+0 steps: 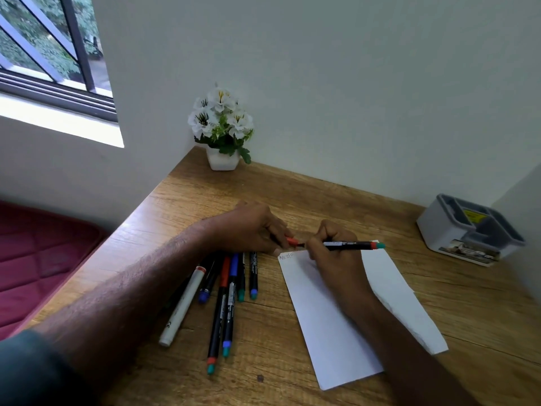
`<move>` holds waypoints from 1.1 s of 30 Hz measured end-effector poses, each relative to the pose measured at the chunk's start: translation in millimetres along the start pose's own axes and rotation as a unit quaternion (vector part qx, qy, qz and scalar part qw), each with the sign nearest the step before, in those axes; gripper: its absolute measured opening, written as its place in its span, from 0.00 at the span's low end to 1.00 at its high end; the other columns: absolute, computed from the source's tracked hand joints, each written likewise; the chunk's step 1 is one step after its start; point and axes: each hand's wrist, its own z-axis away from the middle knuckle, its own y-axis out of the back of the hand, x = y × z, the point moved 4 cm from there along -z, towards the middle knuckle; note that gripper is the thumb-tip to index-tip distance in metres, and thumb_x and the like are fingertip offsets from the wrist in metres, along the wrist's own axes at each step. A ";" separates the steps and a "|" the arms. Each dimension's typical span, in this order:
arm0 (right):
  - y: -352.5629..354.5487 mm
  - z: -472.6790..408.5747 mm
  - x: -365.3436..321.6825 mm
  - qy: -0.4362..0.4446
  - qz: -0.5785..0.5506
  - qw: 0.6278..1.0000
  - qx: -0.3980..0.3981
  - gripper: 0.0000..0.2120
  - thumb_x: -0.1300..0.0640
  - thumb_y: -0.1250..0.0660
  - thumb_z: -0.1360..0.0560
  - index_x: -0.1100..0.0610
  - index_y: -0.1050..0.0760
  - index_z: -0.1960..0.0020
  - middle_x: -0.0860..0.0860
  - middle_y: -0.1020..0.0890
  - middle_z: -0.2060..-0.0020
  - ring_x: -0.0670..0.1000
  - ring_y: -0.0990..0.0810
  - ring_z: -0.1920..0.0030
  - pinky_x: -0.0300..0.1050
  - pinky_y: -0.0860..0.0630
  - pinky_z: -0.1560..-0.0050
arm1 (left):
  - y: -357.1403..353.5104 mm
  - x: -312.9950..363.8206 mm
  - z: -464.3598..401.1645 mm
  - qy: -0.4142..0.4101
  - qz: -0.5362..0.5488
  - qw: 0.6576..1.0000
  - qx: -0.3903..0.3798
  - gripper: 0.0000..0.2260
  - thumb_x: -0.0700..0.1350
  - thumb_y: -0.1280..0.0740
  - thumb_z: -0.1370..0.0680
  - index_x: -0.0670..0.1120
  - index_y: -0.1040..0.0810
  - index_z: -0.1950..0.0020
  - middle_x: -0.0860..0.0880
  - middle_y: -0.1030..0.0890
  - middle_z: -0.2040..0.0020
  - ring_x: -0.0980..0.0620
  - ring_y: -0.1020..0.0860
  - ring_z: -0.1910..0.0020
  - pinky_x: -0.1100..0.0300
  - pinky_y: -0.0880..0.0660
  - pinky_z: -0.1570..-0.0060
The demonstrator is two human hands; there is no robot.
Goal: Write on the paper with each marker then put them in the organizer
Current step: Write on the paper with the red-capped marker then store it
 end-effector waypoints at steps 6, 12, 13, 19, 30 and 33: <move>12.1 -3.0 0.7 -0.016 -0.102 0.994 0.037 0.08 0.66 0.30 0.25 0.57 0.25 0.61 0.51 0.20 0.65 0.48 0.21 0.60 0.46 0.25 0.59 | 4.4 5.1 0.3 -0.008 0.070 0.997 0.044 0.08 0.41 0.28 0.25 0.52 0.15 0.49 0.59 0.18 0.41 0.64 0.23 0.39 0.54 0.27 0.34; 20.6 -3.2 -1.9 0.022 -0.205 0.978 0.015 0.08 0.54 0.28 0.27 0.55 0.23 0.63 0.58 0.23 0.66 0.53 0.27 0.63 0.49 0.30 0.61 | 19.0 9.9 7.4 -0.018 0.130 0.977 0.167 0.11 0.37 0.29 0.25 0.48 0.20 0.46 0.56 0.16 0.51 0.63 0.19 0.48 0.68 0.24 0.49; 21.3 -3.5 -1.8 0.025 -0.227 0.974 0.001 0.09 0.52 0.30 0.28 0.57 0.23 0.62 0.62 0.24 0.66 0.55 0.28 0.64 0.48 0.31 0.62 | 19.8 9.2 8.3 -0.009 0.162 0.970 0.179 0.13 0.36 0.28 0.26 0.48 0.21 0.43 0.55 0.15 0.51 0.63 0.19 0.48 0.70 0.24 0.49; 24.6 -4.2 -8.4 0.077 -0.197 0.977 -0.014 0.01 0.62 0.31 0.29 0.57 0.21 0.59 0.60 0.17 0.64 0.48 0.18 0.62 0.40 0.23 0.59 | 22.0 8.4 8.3 -0.029 0.169 0.963 0.208 0.10 0.36 0.31 0.23 0.46 0.19 0.43 0.53 0.16 0.56 0.56 0.18 0.54 0.64 0.23 0.52; 27.1 -3.3 -13.0 0.111 -0.163 0.980 0.041 0.04 0.61 0.32 0.30 0.57 0.21 0.63 0.50 0.19 0.67 0.49 0.20 0.63 0.38 0.23 0.60 | 21.7 13.9 8.0 -0.051 0.197 0.957 0.207 0.09 0.36 0.33 0.22 0.49 0.18 0.47 0.53 0.17 0.52 0.50 0.20 0.50 0.49 0.22 0.49; 25.3 -4.1 -12.7 0.111 -0.147 0.982 0.031 0.03 0.61 0.31 0.30 0.58 0.21 0.62 0.51 0.19 0.67 0.49 0.20 0.63 0.37 0.24 0.61 | 19.9 16.8 7.1 -0.063 0.189 0.961 0.192 0.09 0.37 0.32 0.22 0.49 0.17 0.46 0.53 0.17 0.54 0.50 0.20 0.52 0.54 0.22 0.52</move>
